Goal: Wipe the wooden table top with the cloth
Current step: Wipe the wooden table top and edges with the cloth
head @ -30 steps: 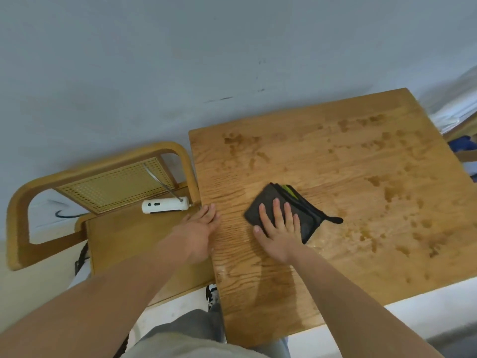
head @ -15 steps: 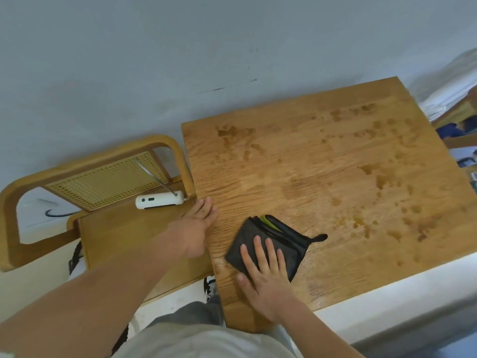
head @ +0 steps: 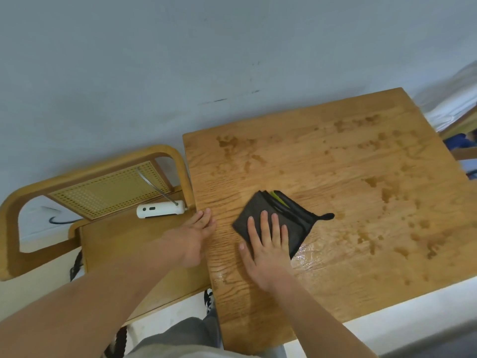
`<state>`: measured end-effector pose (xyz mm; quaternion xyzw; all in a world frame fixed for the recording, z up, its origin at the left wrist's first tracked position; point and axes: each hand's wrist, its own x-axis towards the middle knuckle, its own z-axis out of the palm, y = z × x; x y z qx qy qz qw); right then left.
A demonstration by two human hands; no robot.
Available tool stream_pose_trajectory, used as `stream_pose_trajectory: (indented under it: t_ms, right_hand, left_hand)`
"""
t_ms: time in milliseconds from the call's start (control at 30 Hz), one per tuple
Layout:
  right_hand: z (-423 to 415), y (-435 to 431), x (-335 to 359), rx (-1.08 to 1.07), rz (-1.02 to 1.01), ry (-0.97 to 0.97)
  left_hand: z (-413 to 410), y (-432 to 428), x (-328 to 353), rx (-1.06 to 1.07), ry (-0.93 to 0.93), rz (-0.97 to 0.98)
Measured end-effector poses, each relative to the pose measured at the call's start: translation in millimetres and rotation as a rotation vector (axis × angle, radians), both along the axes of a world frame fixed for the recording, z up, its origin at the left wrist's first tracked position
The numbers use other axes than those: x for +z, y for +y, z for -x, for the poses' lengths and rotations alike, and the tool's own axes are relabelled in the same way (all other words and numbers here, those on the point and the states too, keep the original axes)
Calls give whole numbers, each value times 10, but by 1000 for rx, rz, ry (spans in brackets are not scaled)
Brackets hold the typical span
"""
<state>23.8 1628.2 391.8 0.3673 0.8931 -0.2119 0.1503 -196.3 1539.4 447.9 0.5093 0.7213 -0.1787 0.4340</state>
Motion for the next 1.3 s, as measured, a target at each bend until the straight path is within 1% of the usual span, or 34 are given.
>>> stream_pose_trajectory:
  t_ms: [133,200,267,333,367,433,533,667,833,933,1000,1067,1167,1300]
  right_hand:
    - [-215,-307,43,95,39,31]
    - [-230,-201,94,78,6,6]
    - [-193,-55,153,82,-20,-83]
    - [-136,24,170,95,41,-144]
    - [-110,38,171,90,74,-151]
    - [-77,49,170,73,108,-156]
    - [-43,117,151,74,61,-155]
    - [202,415,160,140,-71,-153]
    - [970,1077,102,165,-85,-114]
    - [1333,1256,75,153,-72,-136]
    - [1374,1169,52,135,-78,-124]
    - [1236,941,42,141,-92,-83]
    - [948,591,44,209,-71,-38]
    - [873,454,69,268,-29,-83]
  left_hand:
    - [114,14,-1,-26,-36,-42]
    - [196,43,26,-35,-21,-143]
    - [310,102,67,-80,73,-296]
    - [447,215,82,-98,192,-362]
    - [513,293,72,-86,236,-345]
    - [619,460,24,-68,297,-247]
    - [728,649,-65,-66,313,-144]
    - [761,694,-164,-41,291,-133]
    - [710,685,-248,3,286,-104]
    - [715,703,-255,36,291,-114]
    - [728,662,-264,52,284,-144]
    - [751,582,-274,68,254,-178]
    - [817,483,-315,120,214,-226]
    - [865,436,-372,150,194,-249]
